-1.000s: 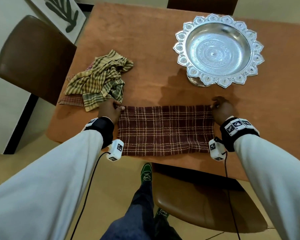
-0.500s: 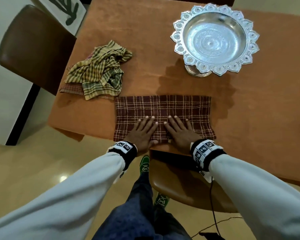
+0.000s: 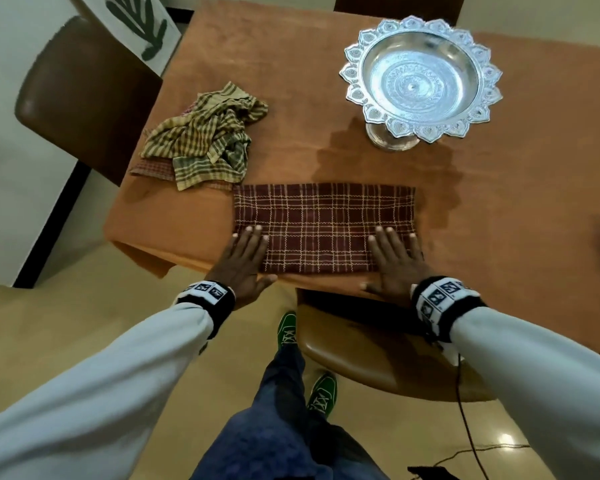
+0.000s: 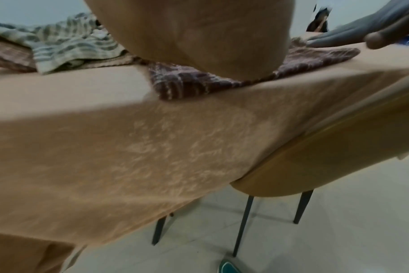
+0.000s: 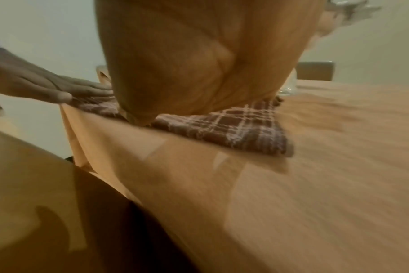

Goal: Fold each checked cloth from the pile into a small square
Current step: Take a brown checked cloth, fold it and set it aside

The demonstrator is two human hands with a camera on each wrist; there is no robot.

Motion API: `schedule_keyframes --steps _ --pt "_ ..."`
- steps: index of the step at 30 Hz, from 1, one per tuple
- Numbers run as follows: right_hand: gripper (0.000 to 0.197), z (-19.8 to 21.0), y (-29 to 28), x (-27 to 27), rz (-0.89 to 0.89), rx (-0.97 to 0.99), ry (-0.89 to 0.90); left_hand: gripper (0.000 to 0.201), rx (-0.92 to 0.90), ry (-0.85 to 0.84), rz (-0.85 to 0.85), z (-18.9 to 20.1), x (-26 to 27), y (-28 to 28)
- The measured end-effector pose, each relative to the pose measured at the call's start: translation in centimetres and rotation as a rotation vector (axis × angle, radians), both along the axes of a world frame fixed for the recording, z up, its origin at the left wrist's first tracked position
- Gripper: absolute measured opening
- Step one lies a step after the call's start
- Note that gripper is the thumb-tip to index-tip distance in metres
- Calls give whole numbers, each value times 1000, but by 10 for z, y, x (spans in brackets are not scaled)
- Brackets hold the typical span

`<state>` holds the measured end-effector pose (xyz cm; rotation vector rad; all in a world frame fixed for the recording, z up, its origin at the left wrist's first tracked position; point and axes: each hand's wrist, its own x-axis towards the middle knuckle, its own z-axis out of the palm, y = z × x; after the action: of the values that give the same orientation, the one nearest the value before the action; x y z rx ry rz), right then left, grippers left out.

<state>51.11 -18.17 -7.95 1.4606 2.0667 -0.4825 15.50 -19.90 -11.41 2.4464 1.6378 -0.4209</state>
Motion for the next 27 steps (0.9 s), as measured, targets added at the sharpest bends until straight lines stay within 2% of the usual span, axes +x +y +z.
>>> schedule_keyframes --steps 4,7,10,13,16,18,20,23,25,27 --pt "99 -7 12 -72 86 -34 180 80 6 -54 -159 -9 53 5" --pt "98 -23 7 -91 155 -28 185 80 17 -43 -239 -25 60 0" --pt "106 -32 -2 -67 234 -12 100 88 43 4 -229 -31 33 -11" --pt "119 -30 -8 -26 175 -13 22 96 42 9 -158 -28 -1 -22" --pt "114 -27 -12 13 43 -23 -6 97 -4 39 -136 -25 -27 -26" --pt "105 -21 -13 26 -25 -52 1 90 -25 41 -124 -20 -34 -27" --pt "88 -15 -10 27 -128 -47 109 74 -28 -63 -29 -12 -30 -24" --pt "60 -6 12 22 -449 193 384 48 74 -362 347 4 -12 -4" --pt "51 -10 34 24 -650 333 465 43 69 -385 622 14 1 17" --pt "53 -12 56 25 -727 348 456 47 -22 -335 804 20 10 39"
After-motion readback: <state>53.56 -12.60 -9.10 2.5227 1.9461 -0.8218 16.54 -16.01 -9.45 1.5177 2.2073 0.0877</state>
